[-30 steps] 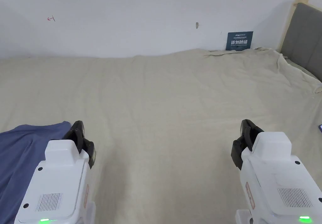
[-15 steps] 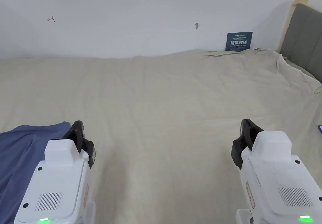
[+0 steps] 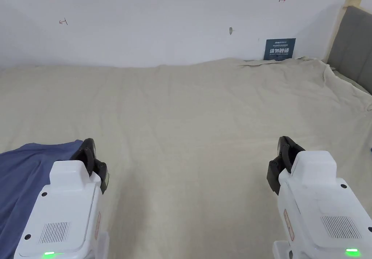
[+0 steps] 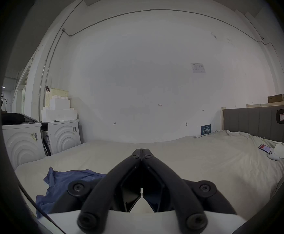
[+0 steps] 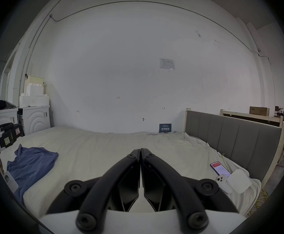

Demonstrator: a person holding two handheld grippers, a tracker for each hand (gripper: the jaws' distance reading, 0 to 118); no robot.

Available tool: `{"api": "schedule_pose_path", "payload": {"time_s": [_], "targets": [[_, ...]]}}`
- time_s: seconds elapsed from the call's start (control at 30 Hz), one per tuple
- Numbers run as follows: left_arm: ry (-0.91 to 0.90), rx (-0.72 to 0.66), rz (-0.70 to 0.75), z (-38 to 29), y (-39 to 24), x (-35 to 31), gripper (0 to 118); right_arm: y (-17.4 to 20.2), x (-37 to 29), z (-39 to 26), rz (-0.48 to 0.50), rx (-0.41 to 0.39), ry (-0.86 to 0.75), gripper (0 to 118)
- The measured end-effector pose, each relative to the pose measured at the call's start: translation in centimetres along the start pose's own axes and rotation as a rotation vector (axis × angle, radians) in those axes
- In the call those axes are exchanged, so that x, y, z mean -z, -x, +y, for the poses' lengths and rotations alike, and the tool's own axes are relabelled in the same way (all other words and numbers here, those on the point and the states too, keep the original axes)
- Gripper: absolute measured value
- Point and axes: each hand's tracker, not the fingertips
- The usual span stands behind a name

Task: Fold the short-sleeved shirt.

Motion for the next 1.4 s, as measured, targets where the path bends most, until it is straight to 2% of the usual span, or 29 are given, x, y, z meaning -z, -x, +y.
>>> {"api": "schedule_pose_path", "payload": {"time_s": [0.2,0.4,0.7,1.0,1.2,1.4], "targets": [[-0.004,0.009,0.054,0.3,2.5,-0.8,0,2.4,0.8,0.5,0.061,-0.007,-0.015,1],[-0.009,0.022,0.172,0.7,7.2,-2.3,0,6.6,1.7,1.0,0.178,-0.009,-0.030,1],[0.007,0.061,0.408,1.3,15.9,-7.1,0,15.7,2.3,1.7,0.414,0.001,-0.048,1],[0.034,0.074,0.598,1.5,23.2,-12.1,0,24.0,1.0,1.8,0.600,-0.004,-0.044,1],[0.050,0.080,0.648,1.3,25.3,-13.8,0,26.3,0.1,1.7,0.660,-0.012,-0.042,1],[0.071,0.070,0.640,0.5,25.4,-12.9,0,25.9,0.5,1.5,0.654,-0.022,-0.033,1]]}}
